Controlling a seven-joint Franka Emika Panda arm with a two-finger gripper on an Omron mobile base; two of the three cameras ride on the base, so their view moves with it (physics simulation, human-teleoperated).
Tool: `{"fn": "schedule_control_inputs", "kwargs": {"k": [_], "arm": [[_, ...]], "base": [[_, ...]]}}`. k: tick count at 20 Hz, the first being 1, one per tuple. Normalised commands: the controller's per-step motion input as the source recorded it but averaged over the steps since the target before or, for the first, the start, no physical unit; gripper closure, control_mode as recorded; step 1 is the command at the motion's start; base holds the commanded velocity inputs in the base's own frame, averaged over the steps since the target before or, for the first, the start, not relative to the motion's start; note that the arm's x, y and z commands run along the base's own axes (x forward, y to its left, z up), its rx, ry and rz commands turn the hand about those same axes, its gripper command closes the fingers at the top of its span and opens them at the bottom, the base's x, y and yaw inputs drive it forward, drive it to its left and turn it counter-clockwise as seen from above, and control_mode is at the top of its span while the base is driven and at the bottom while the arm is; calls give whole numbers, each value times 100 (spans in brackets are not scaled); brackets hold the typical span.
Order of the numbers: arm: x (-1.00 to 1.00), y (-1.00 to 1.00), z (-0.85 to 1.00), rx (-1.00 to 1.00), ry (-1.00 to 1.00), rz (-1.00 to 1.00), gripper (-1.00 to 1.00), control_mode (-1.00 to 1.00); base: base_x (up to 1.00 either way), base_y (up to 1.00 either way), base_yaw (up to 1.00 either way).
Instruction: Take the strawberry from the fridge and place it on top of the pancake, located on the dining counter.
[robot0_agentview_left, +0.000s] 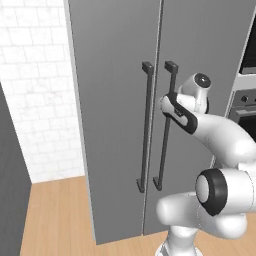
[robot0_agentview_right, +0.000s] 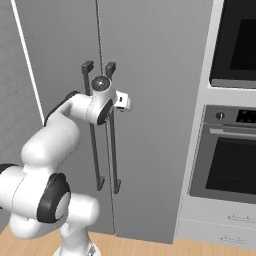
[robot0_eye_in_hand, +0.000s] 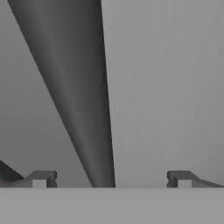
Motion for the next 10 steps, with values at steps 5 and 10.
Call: {"fn": "schedule_control_inputs", "kwargs": {"k": [5,10], "arm": [[34,-6,-5,0,-12,0,-100,-100],[29,0,-3,0,-14,0,-100,-100]], "base": [[0,0,0],[0,0,0]]}}
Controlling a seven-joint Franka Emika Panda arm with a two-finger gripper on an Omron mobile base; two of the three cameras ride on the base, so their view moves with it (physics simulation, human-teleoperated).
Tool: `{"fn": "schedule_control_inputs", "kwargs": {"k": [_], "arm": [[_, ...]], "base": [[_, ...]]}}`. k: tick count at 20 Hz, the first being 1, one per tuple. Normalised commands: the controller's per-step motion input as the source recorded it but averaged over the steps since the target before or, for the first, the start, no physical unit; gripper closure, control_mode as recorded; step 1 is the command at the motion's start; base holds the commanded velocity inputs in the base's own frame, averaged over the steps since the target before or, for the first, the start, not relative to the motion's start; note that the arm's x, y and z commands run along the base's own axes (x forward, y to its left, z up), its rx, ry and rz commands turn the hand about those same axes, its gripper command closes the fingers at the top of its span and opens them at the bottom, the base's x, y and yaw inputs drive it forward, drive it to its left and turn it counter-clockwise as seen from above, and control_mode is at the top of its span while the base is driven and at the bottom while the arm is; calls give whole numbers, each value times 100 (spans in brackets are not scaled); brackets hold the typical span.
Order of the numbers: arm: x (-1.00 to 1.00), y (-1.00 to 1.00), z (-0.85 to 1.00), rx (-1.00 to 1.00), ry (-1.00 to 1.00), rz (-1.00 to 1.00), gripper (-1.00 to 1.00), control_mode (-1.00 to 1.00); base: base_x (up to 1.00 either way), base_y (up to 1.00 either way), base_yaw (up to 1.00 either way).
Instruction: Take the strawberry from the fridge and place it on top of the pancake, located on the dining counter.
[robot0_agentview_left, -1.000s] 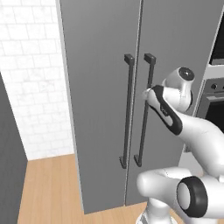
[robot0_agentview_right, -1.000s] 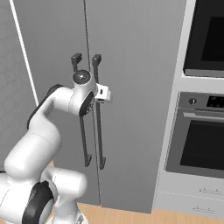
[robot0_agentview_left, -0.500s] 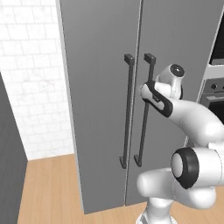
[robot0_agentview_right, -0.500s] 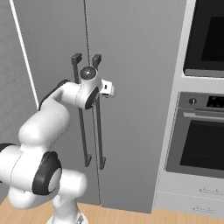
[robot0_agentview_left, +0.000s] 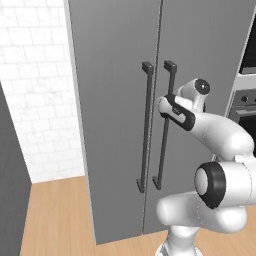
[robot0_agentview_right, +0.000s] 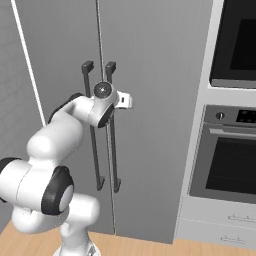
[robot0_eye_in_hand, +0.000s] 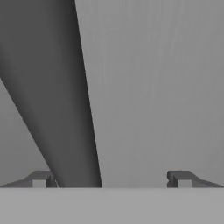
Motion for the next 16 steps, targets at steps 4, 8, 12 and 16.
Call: {"fn": "schedule_control_inputs", "kwargs": {"k": [4,8,12,16], "arm": [[34,-1,0,0,-1,0,-100,-100],[32,-5,0,0,0,0,-100,-100],[40,-2,0,0,0,0,-100,-100],[19,-3,-3,0,-2,0,100,-100]], "base": [[0,0,0],[0,0,0],[0,0,0],[0,0,0]]}}
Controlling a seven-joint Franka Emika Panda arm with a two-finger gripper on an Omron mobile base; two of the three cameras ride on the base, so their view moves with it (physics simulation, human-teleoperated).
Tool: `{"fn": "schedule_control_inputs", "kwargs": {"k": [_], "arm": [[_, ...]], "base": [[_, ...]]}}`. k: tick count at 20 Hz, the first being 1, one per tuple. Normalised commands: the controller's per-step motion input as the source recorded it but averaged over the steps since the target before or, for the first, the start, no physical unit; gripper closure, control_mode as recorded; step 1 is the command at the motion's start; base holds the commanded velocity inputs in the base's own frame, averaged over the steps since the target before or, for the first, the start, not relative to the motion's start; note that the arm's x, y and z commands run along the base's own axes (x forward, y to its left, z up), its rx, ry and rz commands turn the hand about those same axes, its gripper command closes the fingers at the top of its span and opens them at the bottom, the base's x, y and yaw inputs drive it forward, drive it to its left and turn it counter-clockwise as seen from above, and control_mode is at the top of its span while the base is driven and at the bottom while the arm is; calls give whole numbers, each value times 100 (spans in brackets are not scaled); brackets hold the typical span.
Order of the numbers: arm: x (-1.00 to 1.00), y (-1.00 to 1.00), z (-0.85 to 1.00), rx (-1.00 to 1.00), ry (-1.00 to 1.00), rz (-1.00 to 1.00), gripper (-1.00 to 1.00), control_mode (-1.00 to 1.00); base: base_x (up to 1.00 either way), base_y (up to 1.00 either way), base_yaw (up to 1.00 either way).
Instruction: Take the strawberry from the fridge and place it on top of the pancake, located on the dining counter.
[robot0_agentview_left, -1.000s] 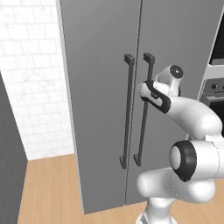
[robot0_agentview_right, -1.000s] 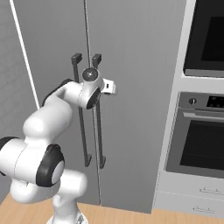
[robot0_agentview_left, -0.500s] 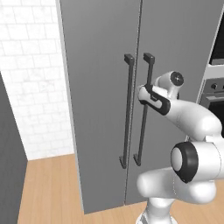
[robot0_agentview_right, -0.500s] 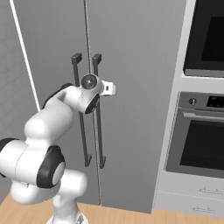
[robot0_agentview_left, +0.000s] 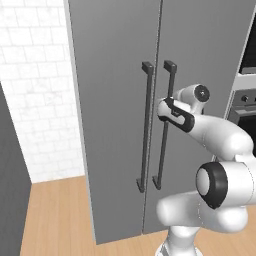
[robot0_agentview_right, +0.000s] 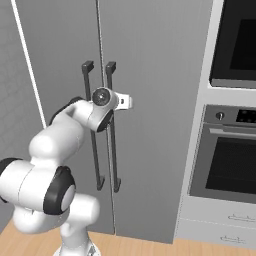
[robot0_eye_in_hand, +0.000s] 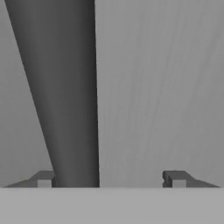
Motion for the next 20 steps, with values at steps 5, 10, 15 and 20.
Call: {"fn": "schedule_control_inputs", "kwargs": {"k": [5,10,15,20], "arm": [[-17,-31,0,8,0,0,100,-100],[-78,-50,14,13,6,-6,100,-100],[-94,-68,31,14,13,-7,100,-100],[-100,-79,34,14,16,-12,100,-100]], "base": [[0,0,0],[0,0,0],[0,0,0],[0,0,0]]}}
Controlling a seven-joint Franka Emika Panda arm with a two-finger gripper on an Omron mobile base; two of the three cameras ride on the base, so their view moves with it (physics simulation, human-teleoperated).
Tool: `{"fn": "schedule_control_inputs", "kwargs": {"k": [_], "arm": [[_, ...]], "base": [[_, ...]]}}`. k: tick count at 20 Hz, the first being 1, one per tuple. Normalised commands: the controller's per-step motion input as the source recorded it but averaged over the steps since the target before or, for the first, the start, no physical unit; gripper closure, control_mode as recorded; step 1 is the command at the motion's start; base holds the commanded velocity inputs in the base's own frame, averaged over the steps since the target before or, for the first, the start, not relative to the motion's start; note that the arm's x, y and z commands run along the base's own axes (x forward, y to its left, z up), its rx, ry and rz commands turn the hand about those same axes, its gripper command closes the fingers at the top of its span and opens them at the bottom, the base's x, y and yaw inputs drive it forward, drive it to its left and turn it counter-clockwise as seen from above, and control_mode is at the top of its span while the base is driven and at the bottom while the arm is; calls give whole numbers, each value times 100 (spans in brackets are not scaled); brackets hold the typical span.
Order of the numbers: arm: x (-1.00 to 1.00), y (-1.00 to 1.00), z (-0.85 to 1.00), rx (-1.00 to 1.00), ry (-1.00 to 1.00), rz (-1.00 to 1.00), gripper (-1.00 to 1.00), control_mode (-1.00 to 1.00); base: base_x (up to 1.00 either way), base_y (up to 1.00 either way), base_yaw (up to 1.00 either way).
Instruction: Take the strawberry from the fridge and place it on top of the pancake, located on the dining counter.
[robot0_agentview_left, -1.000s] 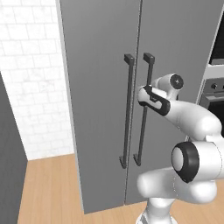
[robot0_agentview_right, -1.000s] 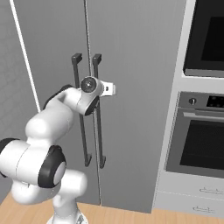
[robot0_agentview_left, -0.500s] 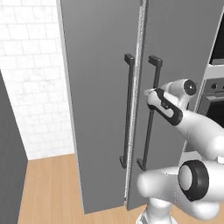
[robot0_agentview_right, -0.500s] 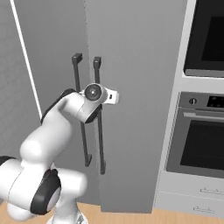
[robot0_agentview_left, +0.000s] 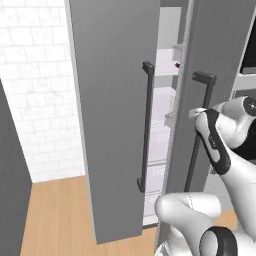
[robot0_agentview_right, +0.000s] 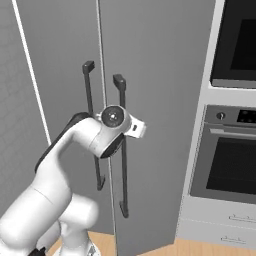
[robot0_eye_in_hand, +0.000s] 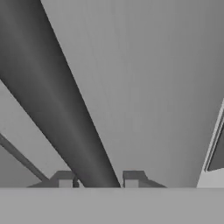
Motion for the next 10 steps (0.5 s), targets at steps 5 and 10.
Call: {"fn": "schedule_control_inputs", "kwargs": {"k": [5,10], "arm": [[-100,-100,32,12,16,-5,100,-100],[-100,-96,51,14,16,-7,-100,-100]], "base": [[0,0,0],[0,0,0]]}}
